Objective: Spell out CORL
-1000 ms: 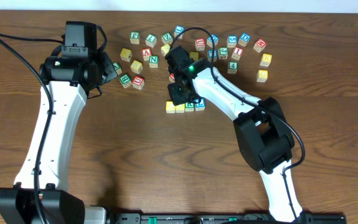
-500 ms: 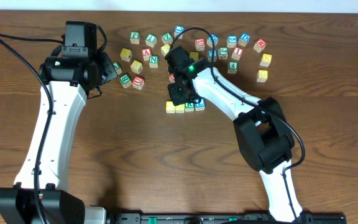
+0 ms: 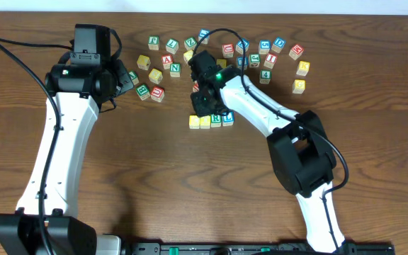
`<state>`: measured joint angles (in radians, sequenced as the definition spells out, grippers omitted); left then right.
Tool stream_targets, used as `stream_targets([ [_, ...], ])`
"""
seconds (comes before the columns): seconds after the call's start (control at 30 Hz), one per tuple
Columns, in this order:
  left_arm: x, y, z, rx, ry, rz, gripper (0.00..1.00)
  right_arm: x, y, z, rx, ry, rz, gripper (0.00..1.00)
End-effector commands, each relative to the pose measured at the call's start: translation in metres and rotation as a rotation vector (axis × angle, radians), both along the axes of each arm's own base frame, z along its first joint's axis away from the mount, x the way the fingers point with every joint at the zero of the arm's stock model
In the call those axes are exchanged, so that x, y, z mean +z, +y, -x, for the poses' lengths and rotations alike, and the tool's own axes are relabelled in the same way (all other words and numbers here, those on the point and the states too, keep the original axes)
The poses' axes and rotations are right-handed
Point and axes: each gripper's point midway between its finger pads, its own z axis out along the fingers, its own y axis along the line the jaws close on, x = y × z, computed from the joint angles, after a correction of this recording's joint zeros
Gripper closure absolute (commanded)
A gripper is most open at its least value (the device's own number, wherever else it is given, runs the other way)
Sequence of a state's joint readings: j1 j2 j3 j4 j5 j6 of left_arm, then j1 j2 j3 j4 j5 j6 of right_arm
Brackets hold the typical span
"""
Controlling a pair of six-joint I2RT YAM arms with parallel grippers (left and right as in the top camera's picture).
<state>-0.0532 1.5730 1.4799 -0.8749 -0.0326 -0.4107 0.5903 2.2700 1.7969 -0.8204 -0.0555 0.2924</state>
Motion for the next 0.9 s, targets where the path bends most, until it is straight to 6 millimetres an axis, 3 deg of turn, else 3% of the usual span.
stream_targets([
  [0.0, -0.003, 0.003, 0.002, -0.003, 0.015, -0.019, 0.92, 0.006, -0.014, -0.007, -0.066, 0.01, 0.008, 0.97],
  [0.4, -0.005, 0.003, 0.004, -0.003, 0.025, -0.019, 0.92, -0.006, -0.02, 0.013, -0.085, 0.071, 0.061, 0.98],
  [0.7, -0.005, 0.003, 0.004, -0.003, 0.025, -0.019, 0.92, -0.005, -0.017, 0.008, -0.083, 0.051, 0.049, 0.98],
  [0.87, -0.005, 0.003, 0.004, -0.003, 0.025, -0.019, 0.92, 0.003, -0.024, -0.005, -0.11, 0.03, 0.033, 0.98],
])
